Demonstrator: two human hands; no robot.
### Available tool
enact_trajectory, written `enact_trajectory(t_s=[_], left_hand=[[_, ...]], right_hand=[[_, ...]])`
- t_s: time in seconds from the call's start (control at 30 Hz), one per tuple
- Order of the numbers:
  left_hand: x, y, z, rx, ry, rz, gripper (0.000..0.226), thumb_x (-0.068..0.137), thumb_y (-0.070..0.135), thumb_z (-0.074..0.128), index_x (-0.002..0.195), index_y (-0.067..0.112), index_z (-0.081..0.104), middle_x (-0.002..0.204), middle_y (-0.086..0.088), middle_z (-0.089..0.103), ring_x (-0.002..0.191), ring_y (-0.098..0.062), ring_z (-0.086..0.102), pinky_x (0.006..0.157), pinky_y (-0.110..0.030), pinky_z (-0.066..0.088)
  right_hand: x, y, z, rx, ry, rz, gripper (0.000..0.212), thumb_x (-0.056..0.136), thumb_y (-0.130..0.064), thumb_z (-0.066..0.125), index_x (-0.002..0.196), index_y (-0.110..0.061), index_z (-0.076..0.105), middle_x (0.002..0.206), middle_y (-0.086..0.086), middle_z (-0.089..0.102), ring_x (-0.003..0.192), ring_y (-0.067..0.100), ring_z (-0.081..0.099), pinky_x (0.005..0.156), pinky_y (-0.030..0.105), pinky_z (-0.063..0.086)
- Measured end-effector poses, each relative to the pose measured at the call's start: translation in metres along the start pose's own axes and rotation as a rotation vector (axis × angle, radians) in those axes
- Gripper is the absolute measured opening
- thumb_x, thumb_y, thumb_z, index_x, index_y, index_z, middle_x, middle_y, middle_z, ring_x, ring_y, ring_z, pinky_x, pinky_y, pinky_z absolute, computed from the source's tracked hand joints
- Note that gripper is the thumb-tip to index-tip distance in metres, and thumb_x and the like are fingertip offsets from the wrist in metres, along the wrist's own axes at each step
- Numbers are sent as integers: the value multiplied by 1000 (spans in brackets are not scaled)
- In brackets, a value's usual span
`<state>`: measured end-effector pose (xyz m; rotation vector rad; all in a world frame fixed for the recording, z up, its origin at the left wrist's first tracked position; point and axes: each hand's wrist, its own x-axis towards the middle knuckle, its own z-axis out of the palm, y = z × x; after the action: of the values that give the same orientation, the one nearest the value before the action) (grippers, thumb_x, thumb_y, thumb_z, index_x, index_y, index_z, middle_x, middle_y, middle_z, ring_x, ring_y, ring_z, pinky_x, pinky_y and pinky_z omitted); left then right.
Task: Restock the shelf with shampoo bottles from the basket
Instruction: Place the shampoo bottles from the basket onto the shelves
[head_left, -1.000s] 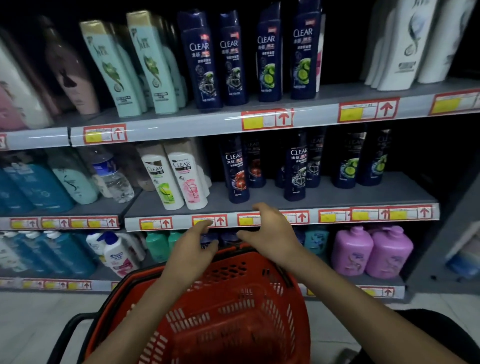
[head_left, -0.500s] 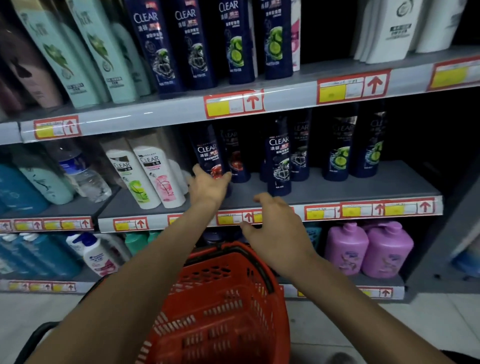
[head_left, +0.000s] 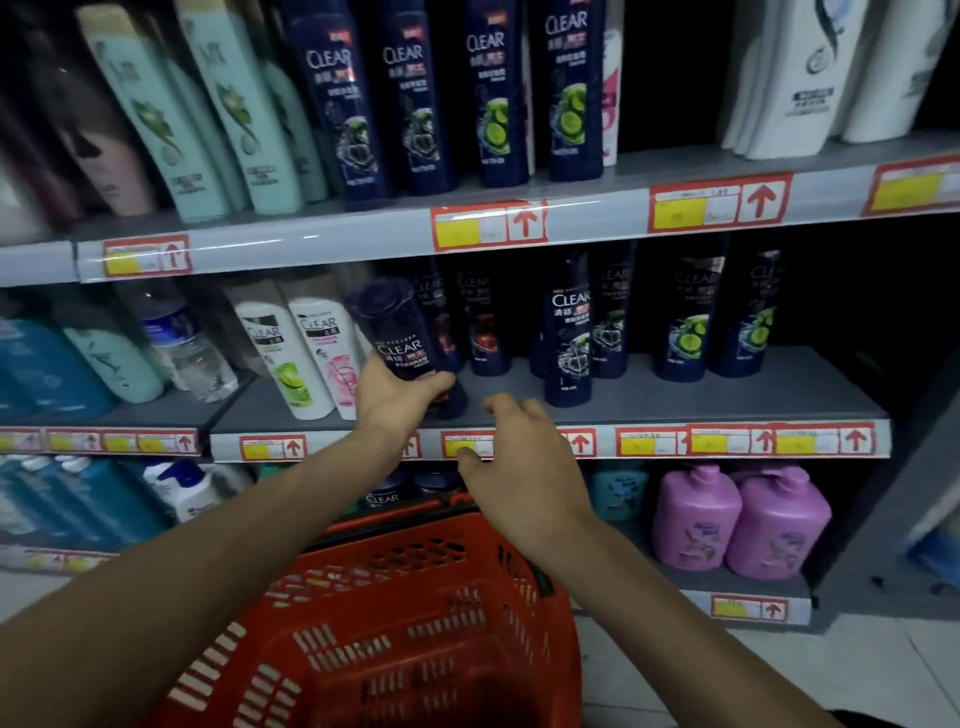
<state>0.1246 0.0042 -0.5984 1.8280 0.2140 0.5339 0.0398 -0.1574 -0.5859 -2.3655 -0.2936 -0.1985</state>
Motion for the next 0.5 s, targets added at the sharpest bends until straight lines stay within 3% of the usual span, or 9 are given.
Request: enact_trajectory(t_s=[0.13,0.3,0.5], left_hand=[[-29,15,-45,11,-14,47,35,72,6,85,102,14,69,91,5,77,85,-7,72,71,-21,56],[-67,2,-105,18,-28,3,39,70,-4,86,103,6,68,91,2,76,80,-4,72,66,-15,53],[-102,-26,-133,-43,59,-109,45,73,4,87,98,29,60,98,12,70,82,15,63,77,-14,49]], right_hand=[[6,-6,12,-6,11,17,45,97,-30,65,137,-19,48,128,4,46,98,25,63,78,38,55],[11,-6,29,-38,-7,3,50,96,-28,66,143,-19,50,134,4,49,107,24,61,78,31,49],[19,-2,55,-161,-44,-16,48,89,-24,72,134,-18,57,122,6,56,108,27,60,84,34,49]])
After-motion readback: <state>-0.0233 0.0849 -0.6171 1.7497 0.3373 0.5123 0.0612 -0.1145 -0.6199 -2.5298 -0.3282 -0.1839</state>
